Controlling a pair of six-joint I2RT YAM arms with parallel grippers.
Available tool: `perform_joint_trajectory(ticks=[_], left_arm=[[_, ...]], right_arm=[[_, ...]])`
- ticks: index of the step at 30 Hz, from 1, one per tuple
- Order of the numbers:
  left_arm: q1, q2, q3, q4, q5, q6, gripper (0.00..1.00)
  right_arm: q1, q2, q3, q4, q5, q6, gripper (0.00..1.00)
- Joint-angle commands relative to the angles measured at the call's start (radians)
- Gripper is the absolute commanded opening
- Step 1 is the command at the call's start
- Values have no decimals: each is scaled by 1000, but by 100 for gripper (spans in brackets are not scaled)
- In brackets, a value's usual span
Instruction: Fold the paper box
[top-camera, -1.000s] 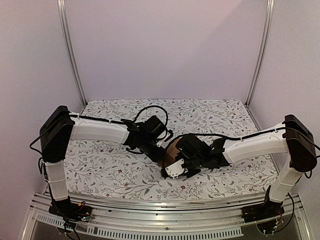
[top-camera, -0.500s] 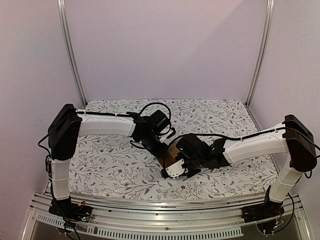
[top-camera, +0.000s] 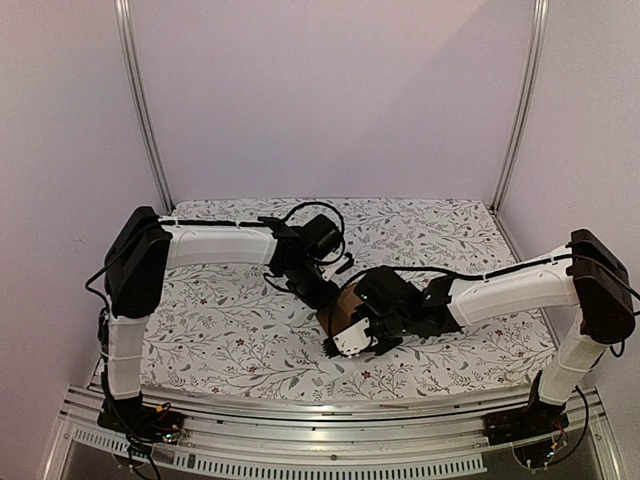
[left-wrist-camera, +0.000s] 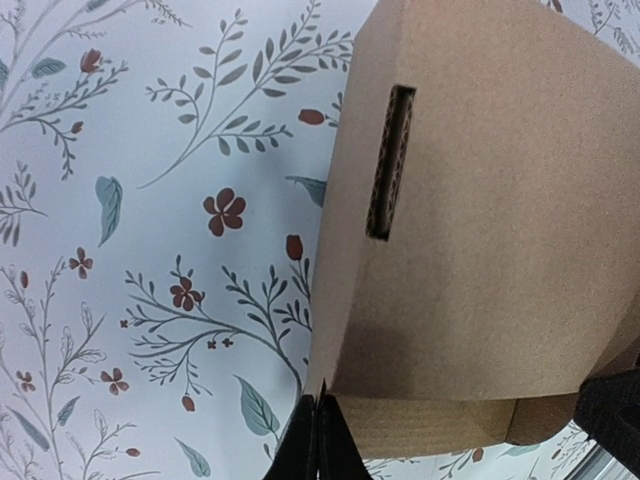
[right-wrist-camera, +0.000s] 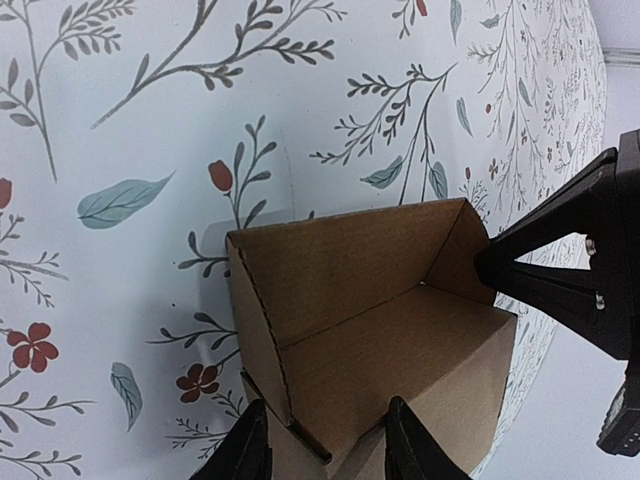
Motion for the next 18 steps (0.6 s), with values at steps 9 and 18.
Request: perform_joint_trajectory(ticks=[9, 18], left_arm=[[-4, -71, -75, 44, 15, 0, 18], [-5, -241, -238, 155, 12, 6, 25]], right_arm=[[-16, -12, -15, -150, -62, 49, 40], [-49, -68, 10, -182, -83, 99, 42]])
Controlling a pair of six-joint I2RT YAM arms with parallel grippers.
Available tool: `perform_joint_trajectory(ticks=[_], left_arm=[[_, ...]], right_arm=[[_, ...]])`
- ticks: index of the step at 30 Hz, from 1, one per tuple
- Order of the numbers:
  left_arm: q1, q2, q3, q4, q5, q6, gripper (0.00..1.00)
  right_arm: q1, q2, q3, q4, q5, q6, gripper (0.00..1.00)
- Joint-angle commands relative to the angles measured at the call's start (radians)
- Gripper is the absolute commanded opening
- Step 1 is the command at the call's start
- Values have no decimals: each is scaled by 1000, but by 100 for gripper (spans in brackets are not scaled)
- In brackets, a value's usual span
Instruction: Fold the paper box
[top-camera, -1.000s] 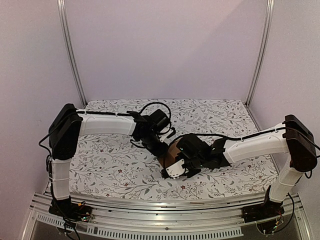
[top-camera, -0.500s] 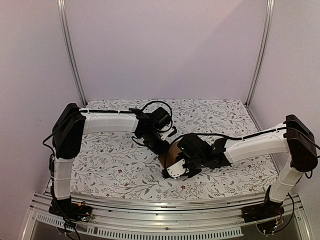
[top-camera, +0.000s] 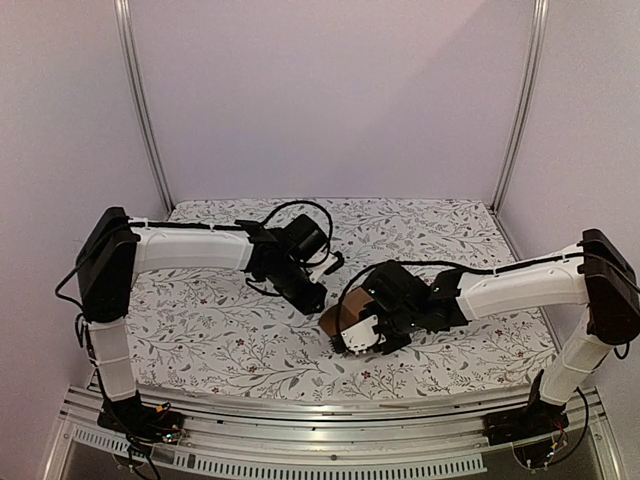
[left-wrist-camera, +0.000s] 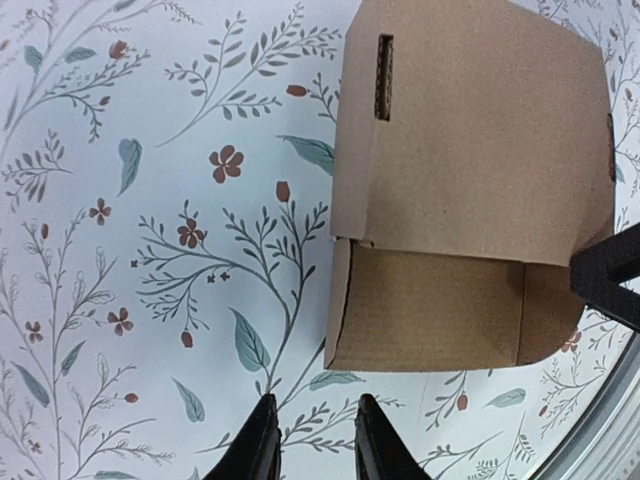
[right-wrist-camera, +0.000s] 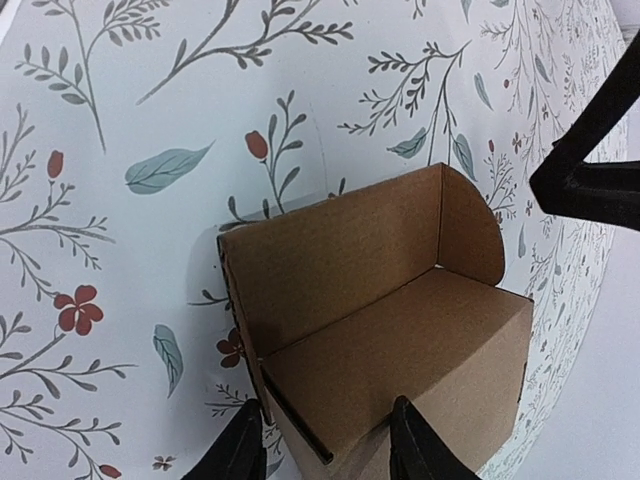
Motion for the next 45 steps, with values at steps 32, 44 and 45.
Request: perform_joint_trajectory(ticks=[32, 44, 45], left_arm=[[-461, -69, -467, 991, -465, 110, 41], [-447, 6, -391, 898, -397, 114, 37], [-446, 9, -389, 886, -398, 114, 36]], right_arm=[[-418, -131, 185, -343, -515, 228, 51], [-424, -75, 190, -338, -516, 242, 53], [-424, -70, 192, -338, -515, 244, 53]])
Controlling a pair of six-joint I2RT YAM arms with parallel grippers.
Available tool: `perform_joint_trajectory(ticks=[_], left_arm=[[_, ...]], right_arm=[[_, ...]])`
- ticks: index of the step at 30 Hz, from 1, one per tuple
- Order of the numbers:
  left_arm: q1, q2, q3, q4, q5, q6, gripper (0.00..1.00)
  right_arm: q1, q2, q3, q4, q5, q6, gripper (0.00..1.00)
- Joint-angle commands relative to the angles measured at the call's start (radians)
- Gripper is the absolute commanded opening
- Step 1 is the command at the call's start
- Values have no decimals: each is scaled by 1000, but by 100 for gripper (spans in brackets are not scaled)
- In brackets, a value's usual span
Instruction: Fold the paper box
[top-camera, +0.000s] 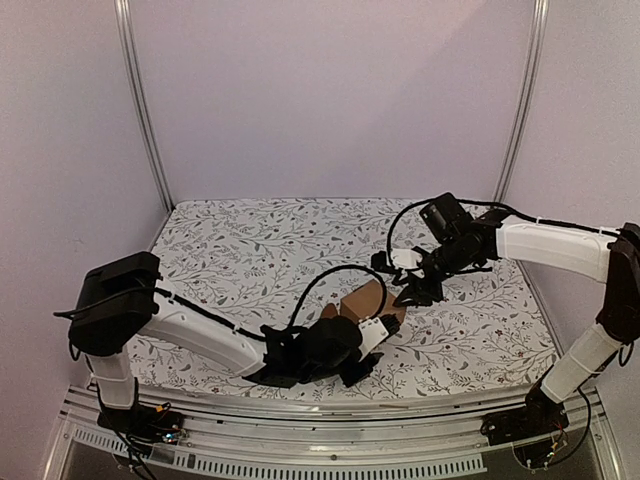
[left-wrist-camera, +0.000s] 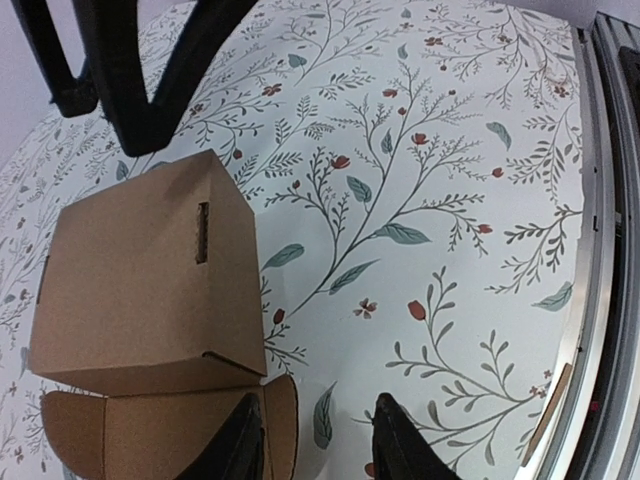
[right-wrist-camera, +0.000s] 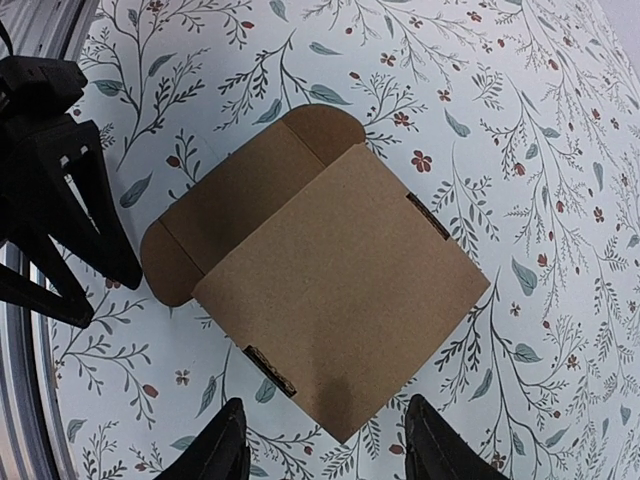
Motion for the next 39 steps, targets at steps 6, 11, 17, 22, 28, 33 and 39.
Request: perform_joint_trajectory(ticks=[6, 11, 17, 22, 28, 33, 39], left_arm=[[10, 46, 42, -114, -7, -14, 27], [30, 45, 42, -116, 6, -45, 16], [76, 36, 25, -110, 79, -110, 6], [99, 41, 20, -109, 105, -142, 4], [112, 43, 19, -109, 108, -156, 2], [112, 37, 9, -95, 119, -139, 16], [102, 31, 10, -121, 83, -78, 26]], right_arm=[[-5, 74, 49, -13, 11, 37, 54], [-5, 115, 62, -11, 25, 48, 54], [-5, 134, 52, -13, 30, 32, 54], [-4, 135, 50, -13, 30, 29, 54], [-4, 137, 50, -16, 26, 28, 54], [-4, 135, 59, -19, 21, 36, 54], [-4, 155, 133, -34, 9, 101, 54]])
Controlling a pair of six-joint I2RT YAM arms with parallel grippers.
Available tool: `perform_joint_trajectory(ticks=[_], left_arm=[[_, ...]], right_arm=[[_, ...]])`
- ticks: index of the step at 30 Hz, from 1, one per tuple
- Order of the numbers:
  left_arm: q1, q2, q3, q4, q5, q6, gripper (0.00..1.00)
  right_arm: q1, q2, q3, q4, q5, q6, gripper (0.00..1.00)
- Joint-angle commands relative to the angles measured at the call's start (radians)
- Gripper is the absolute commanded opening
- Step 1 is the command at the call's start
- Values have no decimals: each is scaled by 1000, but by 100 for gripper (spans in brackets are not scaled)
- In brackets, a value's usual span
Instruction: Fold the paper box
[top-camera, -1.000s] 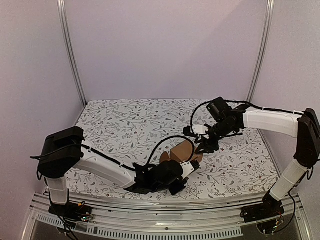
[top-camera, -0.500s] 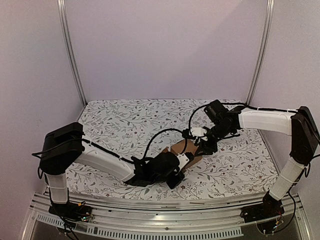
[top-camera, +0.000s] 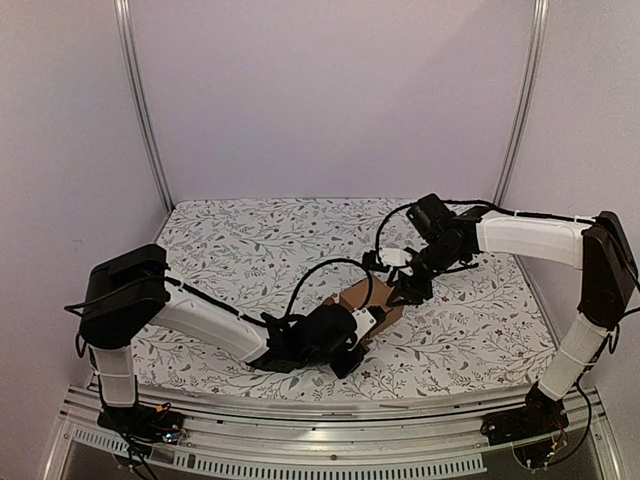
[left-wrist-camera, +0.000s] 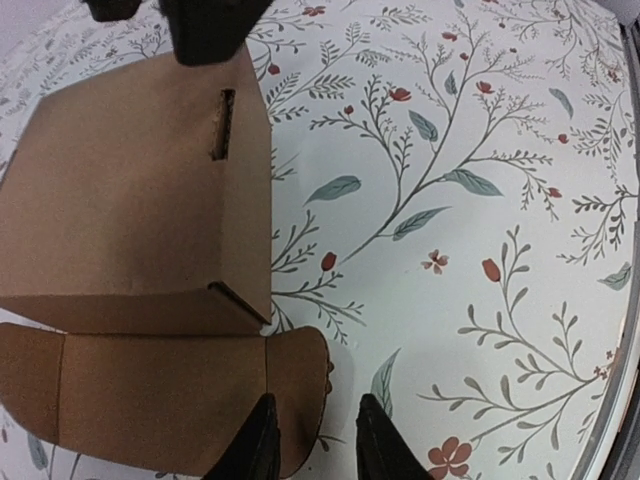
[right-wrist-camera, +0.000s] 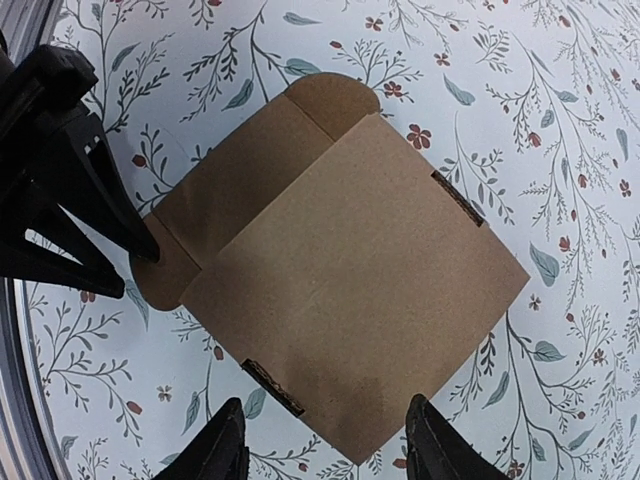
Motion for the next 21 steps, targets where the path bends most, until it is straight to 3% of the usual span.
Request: perform_joint_trajectory(ticks=[1, 10, 21], left_arm=[[4, -1, 4, -38, -32, 48, 26], [2, 32, 46, -73, -54, 73, 18], [17, 25, 41, -57, -70, 34, 10]], right_arm=[[-5, 36, 84, -18, -15, 61, 53], [-5, 166, 199, -21, 9, 129, 54], [-4, 236, 170, -40, 48, 101, 54]])
